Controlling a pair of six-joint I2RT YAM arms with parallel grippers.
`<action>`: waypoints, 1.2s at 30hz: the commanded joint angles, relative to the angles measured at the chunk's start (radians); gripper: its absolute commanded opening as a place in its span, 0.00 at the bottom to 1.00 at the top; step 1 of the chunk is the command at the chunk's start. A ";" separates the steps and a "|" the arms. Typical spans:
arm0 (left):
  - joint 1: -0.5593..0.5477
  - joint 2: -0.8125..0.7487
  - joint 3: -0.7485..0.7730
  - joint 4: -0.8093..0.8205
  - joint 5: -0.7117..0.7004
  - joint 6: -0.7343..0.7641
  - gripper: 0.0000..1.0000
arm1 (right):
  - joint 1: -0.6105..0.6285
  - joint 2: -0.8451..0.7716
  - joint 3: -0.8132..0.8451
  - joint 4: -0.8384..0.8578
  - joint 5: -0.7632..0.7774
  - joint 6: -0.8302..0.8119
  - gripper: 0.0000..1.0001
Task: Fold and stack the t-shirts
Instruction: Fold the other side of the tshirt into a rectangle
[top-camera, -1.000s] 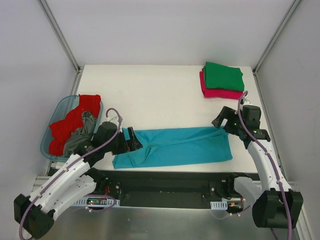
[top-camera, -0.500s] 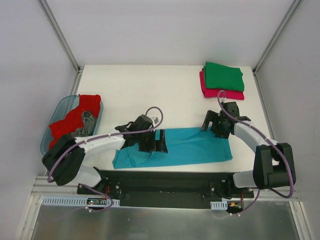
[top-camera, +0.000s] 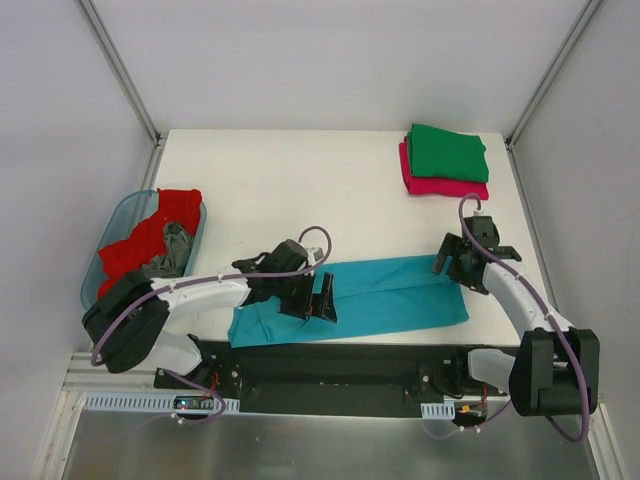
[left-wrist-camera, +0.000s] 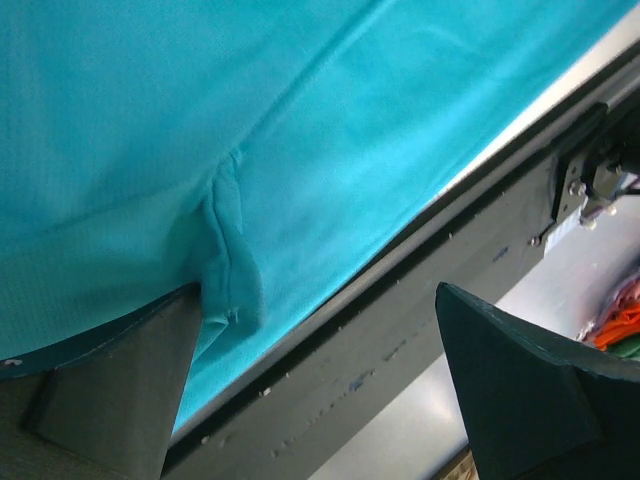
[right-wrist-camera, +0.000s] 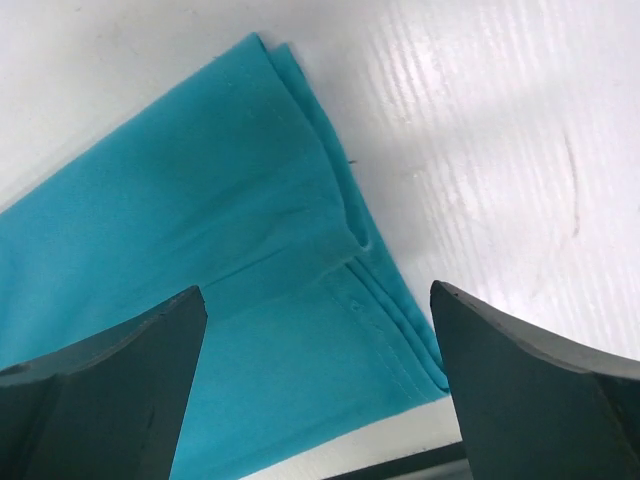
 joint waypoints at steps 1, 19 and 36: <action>-0.016 -0.135 -0.007 -0.044 -0.013 0.036 0.99 | -0.013 -0.077 0.021 -0.067 0.042 -0.027 0.96; -0.056 -0.127 0.048 -0.055 -0.048 0.049 0.99 | -0.013 -0.199 -0.002 0.161 -0.397 -0.071 0.96; -0.094 -0.145 0.083 -0.133 -0.025 0.085 0.99 | -0.011 0.077 0.038 0.272 -0.457 -0.039 0.96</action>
